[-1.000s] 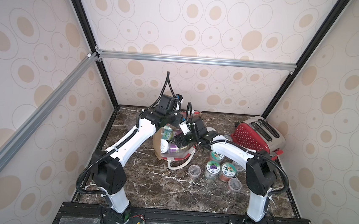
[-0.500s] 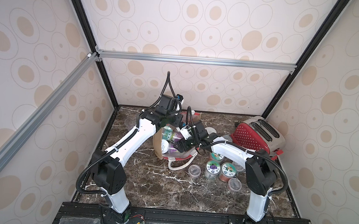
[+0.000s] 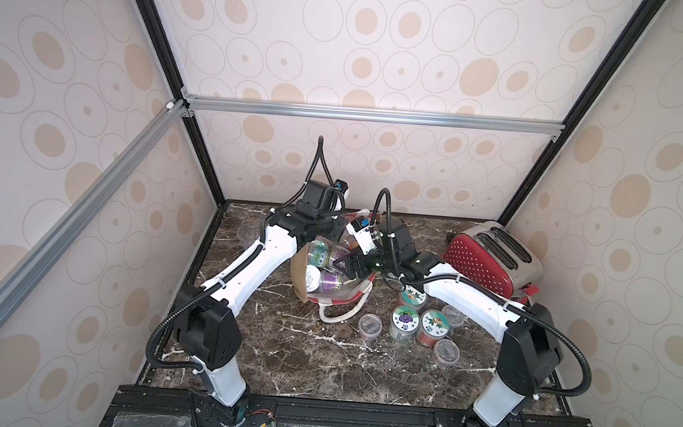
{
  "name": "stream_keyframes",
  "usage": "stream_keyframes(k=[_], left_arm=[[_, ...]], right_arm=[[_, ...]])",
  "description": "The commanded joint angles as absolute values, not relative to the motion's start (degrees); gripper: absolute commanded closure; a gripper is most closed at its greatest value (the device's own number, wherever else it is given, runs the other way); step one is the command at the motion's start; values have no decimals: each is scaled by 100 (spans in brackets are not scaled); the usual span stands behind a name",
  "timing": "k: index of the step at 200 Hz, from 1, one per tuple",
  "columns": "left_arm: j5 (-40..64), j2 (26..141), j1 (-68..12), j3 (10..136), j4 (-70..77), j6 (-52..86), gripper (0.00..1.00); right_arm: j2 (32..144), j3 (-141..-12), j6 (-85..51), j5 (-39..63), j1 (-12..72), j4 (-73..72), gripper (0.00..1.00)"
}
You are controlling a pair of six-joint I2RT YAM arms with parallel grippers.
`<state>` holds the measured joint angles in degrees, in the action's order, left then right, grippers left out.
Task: Take out the seed jars from the canvas bag
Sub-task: Pick up the seed jar from the canvas bag.
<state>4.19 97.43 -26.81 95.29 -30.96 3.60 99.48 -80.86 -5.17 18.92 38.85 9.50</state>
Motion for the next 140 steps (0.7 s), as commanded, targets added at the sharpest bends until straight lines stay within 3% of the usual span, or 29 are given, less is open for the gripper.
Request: stream_keyframes(k=[1,80,140], left_arm=[[619,9765,-2777,9757,-3263,272,100],[713,9757,-2777,9759,-3326,270,100],[711,9780,-2775,9751,-3324,281,100]], right_arm=[[10412,-8448,29,1609,3860,1233,19],[11491,-9044,448,1736,3789,1673,15],[11330,-8362,181,1981,3789,1333,21]])
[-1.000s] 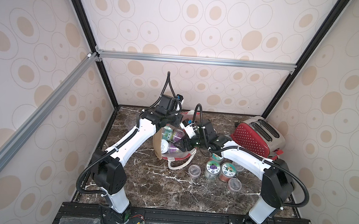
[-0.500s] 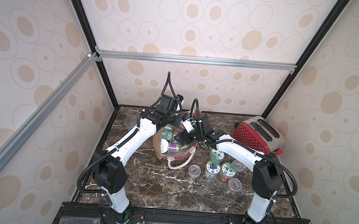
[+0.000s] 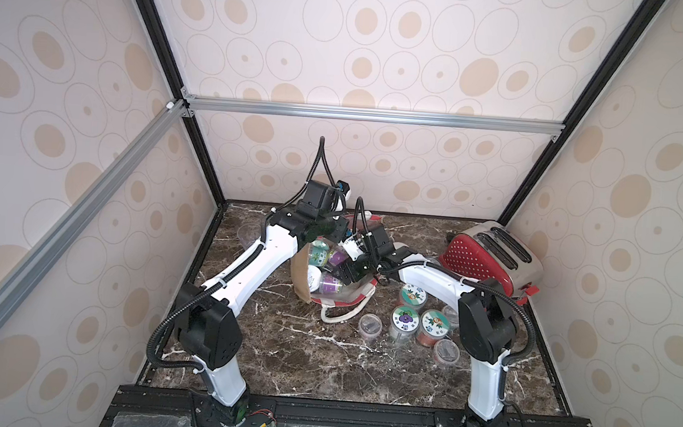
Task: Take out the seed jars from the canvas bag
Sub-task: Pick up the seed jar from the canvas bag.
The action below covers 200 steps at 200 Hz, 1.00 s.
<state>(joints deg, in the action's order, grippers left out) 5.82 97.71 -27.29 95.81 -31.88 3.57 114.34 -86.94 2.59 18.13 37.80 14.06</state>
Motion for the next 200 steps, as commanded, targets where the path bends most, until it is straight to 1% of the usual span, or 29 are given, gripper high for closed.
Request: stream_keyframes(k=[1,26,57,77,87,98,106,119,125,200], left_arm=[[712,9782,-2776,9751,-3328,277,100],[720,9784,-2770,9757,-3330,298,100],[683,9745,-2777,9708,-3355,289,100],[677,9700,-2775,9664,-3351,289,100],[677,9686,-2770,9647,-3356,290,100],[668,9668,-2770,9620,-3353,290,100],[664,9655,-2776,9602,-3345,284,100],[655,9632,-2777,9576,-3348,286,100],[651,9618,-2775,9558,-3331,289,100],[461,9560,-2768,9447,-3261,397,100]], right_arm=[[11325,-8351,178,1979,3793,1326,21],[11439,-8365,30,1788,3789,1231,20],[11606,-8379,-194,1591,3791,1021,13],[11696,-8410,-360,1590,3788,907,12],[11728,-8437,-402,1591,3789,888,15],[11727,-8461,-422,1597,3791,917,20],[11671,-8455,-432,1601,3791,931,25],[11520,-8406,-452,1605,3789,932,35],[11432,-8376,-466,1597,3788,932,38],[10042,-7868,-768,1616,3790,1031,40]])
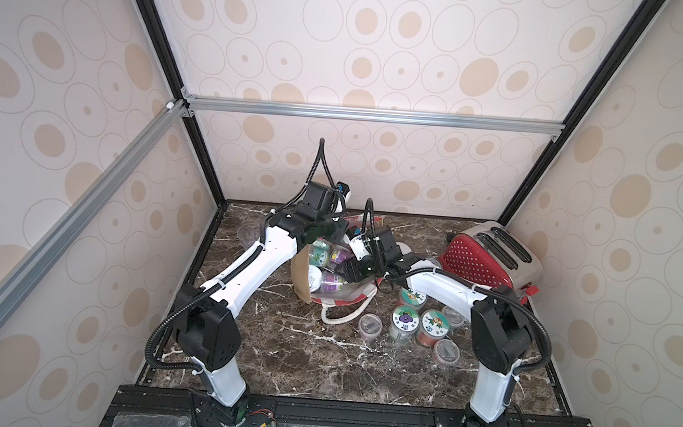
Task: Take out the seed jars from the canvas bag
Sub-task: Pick up the seed jar from the canvas bag.
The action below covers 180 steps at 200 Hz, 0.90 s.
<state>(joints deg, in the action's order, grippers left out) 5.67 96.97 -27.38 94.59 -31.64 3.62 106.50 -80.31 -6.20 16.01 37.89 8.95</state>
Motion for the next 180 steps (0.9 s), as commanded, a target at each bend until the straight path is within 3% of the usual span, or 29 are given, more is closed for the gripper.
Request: stream_keyframes(k=[1,79,134,180], left_arm=[[459,9561,-2768,9448,-3261,401,100],[376,9589,-2691,9390,-3244,537,100],[451,9508,-2627,9295,-3177,554,100],[486,9391,-2611,9132,-3072,597,100]], right_arm=[[10022,-7854,-771,1616,3789,1038,40],[8165,-7336,-827,1947,3992,2812,40],[7230,-7540,-986,1002,4729,5304,40],[7049,-7450,-1585,528,4843,6937,40]])
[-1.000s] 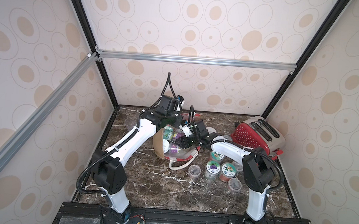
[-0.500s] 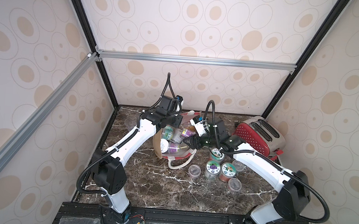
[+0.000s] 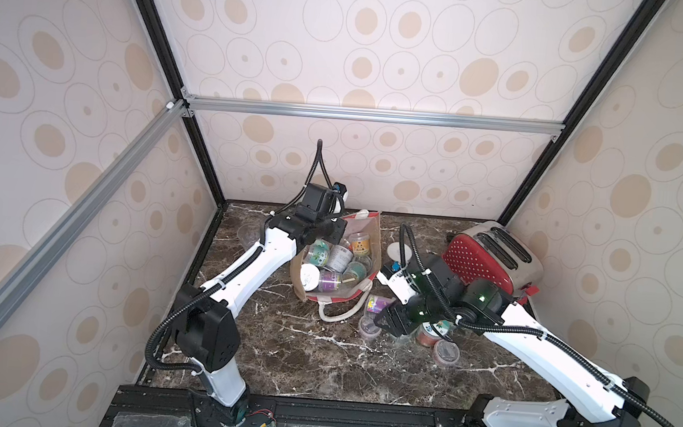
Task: Take out the seed jars from the canvas bag
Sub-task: Place the seed jar at the center of the board.
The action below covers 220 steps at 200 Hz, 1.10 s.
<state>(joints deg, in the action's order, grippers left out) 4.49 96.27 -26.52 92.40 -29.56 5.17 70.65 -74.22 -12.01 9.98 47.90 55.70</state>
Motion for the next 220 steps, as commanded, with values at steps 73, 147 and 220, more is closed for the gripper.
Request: stream_keyframes(k=[73,147,220], left_arm=[[493,9245,-2586,8954,-3024,621,100],[498,9191,-2575,8727,-2948,633,100],[546,9106,-2575,8696,-2958,638,100]], right_arm=[[8021,-7173,-2084,-132,5239,7963,38],[9053,-6723,-2176,-581,5511,7810,37],[9538,-6609,-2065,-634,5572,7523,22]])
